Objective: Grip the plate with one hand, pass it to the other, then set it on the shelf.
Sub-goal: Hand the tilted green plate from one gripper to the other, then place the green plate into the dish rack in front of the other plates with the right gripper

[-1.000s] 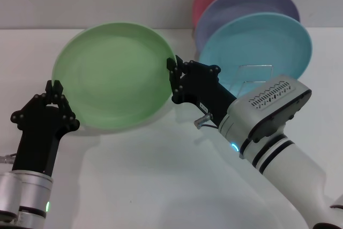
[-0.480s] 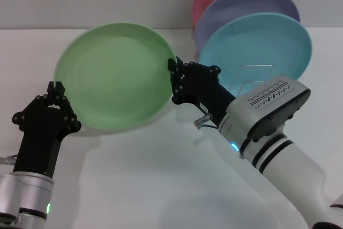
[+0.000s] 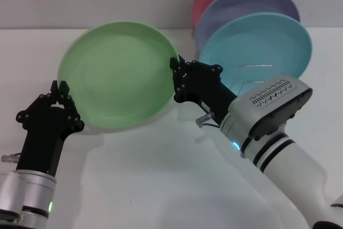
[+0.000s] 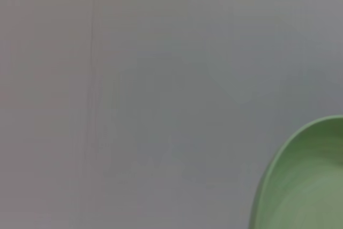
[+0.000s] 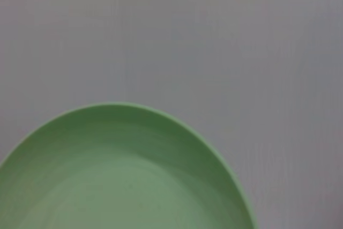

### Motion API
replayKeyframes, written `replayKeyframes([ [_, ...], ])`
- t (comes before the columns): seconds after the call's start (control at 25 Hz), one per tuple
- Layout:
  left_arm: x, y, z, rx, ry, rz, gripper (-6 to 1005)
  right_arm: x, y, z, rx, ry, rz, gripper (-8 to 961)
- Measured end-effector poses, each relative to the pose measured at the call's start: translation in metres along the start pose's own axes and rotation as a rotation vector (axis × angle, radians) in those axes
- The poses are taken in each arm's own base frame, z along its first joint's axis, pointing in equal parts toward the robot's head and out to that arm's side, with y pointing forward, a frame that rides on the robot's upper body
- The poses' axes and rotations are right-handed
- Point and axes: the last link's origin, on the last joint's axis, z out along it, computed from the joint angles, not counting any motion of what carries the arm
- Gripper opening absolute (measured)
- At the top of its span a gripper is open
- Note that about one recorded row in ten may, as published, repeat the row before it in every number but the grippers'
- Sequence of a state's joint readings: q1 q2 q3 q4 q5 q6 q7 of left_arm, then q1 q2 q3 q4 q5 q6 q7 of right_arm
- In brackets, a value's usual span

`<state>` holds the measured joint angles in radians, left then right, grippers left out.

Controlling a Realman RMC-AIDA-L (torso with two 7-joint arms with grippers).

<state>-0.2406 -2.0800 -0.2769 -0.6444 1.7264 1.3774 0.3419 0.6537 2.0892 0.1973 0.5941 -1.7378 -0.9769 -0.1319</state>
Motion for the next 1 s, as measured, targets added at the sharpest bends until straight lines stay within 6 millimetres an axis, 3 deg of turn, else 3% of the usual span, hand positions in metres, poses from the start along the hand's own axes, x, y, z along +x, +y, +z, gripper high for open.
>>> replayKeyframes([
  [0.2, 0.002, -0.003, 0.001, 0.001, 0.013, 0.01, 127, 0.0, -0.001, 0.0, 0.004, -0.001, -0.001, 24],
  [0.4, 0.008, -0.01, -0.005, 0.035, 0.065, 0.005, 314, 0.0, -0.003, 0.001, 0.012, -0.003, 0.001, 24],
  [0.52, 0.011, -0.012, -0.007, 0.045, 0.084, -0.006, 340, -0.001, -0.004, 0.001, 0.014, -0.004, -0.006, 24],
  [0.64, 0.019, -0.027, -0.016, 0.089, 0.164, -0.065, 365, -0.001, -0.005, 0.001, 0.012, -0.008, -0.012, 24],
  [0.72, 0.025, -0.056, -0.023, 0.115, 0.254, -0.127, 382, -0.003, -0.004, -0.001, -0.007, -0.035, -0.04, 24],
  [0.92, 0.026, -0.089, -0.024, 0.15, 0.285, -0.161, 407, -0.011, 0.001, -0.012, -0.035, -0.128, -0.151, 24],
  [1.0, 0.026, -0.092, -0.023, 0.155, 0.286, -0.153, 405, -0.013, 0.002, -0.015, -0.039, -0.154, -0.177, 23],
])
